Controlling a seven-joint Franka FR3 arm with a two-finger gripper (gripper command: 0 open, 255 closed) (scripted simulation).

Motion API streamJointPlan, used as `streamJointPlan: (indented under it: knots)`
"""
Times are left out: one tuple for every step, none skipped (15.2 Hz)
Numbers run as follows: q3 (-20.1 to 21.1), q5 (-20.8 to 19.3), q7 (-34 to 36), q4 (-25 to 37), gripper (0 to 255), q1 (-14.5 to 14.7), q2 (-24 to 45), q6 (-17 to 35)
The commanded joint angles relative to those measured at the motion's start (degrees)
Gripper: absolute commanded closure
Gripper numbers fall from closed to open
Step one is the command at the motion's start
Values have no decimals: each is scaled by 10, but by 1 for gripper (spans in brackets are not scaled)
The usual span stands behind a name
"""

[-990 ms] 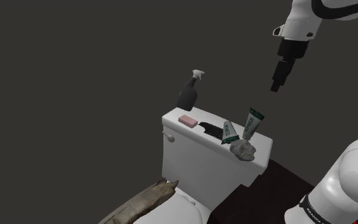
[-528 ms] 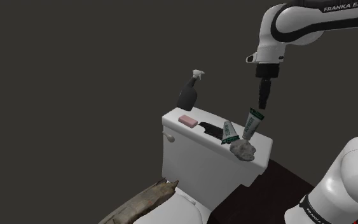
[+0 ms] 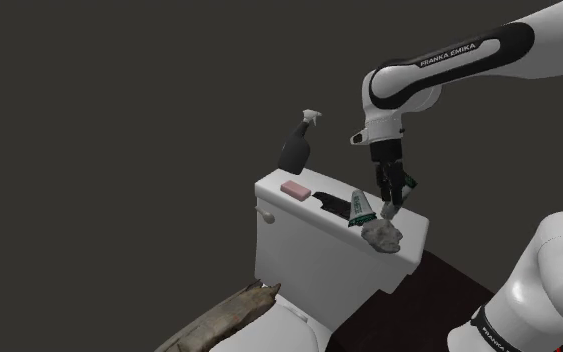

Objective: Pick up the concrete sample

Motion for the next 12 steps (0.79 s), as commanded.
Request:
streamJointPlan:
  knots:
    - [0, 17, -50, 3, 0, 14, 46, -4]
    - [1, 20, -57, 3, 0, 15, 53, -5]
    - [2, 20, -59, -1, 0, 15, 57, 3]
    - [2, 21, -61, -5, 0, 15, 62, 11]
    - [1, 22, -63, -8, 0, 15, 66, 18]
    - [1, 23, -65, -12, 0, 15, 71, 26]
    - [1, 24, -67, -15, 0, 15, 76, 34]
    - [1, 25, -69, -18, 0, 15, 81, 41]
    - [1, 26, -73, -23, 0, 15, 89, 54]
    - [1, 26, -73, -23, 0, 15, 89, 54]
    - [1, 26, -73, -23, 0, 15, 89, 54]
    - [1, 26, -72, -24, 255, 15, 88, 53]
